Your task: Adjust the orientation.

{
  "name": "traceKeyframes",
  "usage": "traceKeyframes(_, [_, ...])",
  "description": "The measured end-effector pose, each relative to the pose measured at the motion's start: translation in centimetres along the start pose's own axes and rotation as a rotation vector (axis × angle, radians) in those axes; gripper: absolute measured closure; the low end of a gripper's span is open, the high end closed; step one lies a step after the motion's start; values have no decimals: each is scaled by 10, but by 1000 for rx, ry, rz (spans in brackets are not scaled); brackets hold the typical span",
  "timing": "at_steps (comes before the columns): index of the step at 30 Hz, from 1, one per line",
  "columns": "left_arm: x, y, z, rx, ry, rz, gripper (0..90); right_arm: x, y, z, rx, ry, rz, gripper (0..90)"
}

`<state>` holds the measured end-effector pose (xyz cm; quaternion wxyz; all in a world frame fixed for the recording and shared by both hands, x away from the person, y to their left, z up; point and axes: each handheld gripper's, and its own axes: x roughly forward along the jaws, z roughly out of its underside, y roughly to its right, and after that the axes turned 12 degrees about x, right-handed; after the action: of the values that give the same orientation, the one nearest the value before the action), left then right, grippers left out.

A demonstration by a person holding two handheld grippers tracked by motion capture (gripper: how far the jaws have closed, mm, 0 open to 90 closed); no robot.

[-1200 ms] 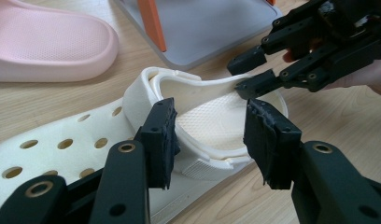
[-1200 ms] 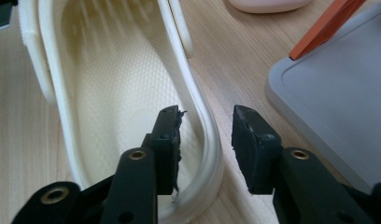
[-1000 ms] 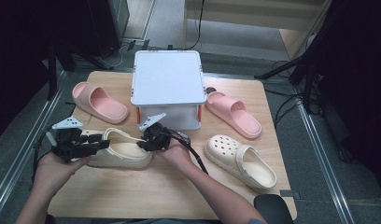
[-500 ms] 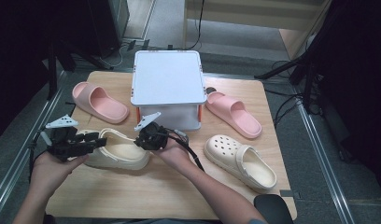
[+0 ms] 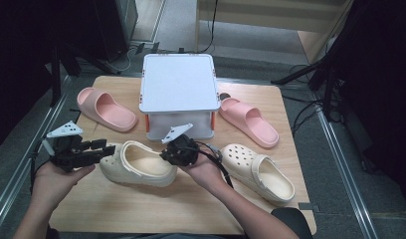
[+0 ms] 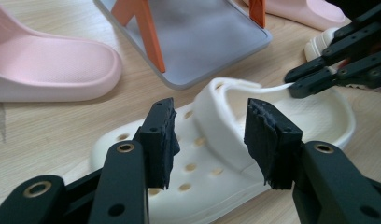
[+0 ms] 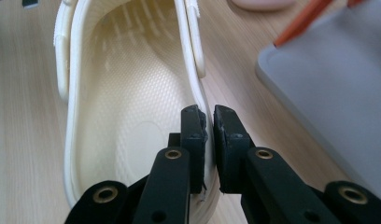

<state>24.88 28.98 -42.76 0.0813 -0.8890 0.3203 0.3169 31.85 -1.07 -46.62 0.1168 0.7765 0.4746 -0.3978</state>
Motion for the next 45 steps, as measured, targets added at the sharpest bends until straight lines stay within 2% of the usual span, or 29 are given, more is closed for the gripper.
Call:
traceKeyframes(2, [2,1,0,-4,-1,3,529,-4,2,4,15,2,6,845])
traceKeyframes(4, [6,2,0,0,-10,10,551,-15,8,17,34,10,20,843])
traceKeyframes(5, [11,5,0,0,-20,0,569,-20,11,21,46,13,25,843])
traceKeyframes(8, [16,6,0,-6,-18,11,572,-26,14,28,56,13,35,842])
traceKeyframes(9, [21,9,1,-3,-21,27,571,-33,19,38,70,20,45,841])
traceKeyframes(11, [28,11,1,14,-33,41,568,-36,23,46,84,25,49,838])
traceKeyframes(13, [31,13,2,20,-40,49,567,-38,26,54,93,30,49,837])
traceKeyframes(14, [38,14,2,38,-50,63,567,-38,26,58,97,25,46,837])
traceKeyframes(16, [42,15,2,45,-57,65,567,-38,26,60,102,21,46,836])
traceKeyframes(21, [56,14,3,63,-74,85,565,-31,19,78,94,-2,61,834])
traceKeyframes(22, [56,14,3,63,-74,85,569,-31,19,78,94,-2,61,834])
traceKeyframes(23, [61,14,3,90,-84,94,571,-32,22,79,120,12,39,818])
traceKeyframes(26, [66,15,5,147,-90,82,558,-36,27,81,161,46,16,758])
traceKeyframes(28, [68,15,3,141,-91,93,558,-40,29,81,192,61,7,746])
traceKeyframes(34, [73,12,0,100,-96,108,609,-48,33,79,216,113,-13,766])
traceKeyframes(41, [71,8,5,80,-95,105,760,-41,33,68,194,118,-7,873])
traceKeyframes(45, [68,7,10,70,-99,102,795,-33,35,64,188,105,-10,892])
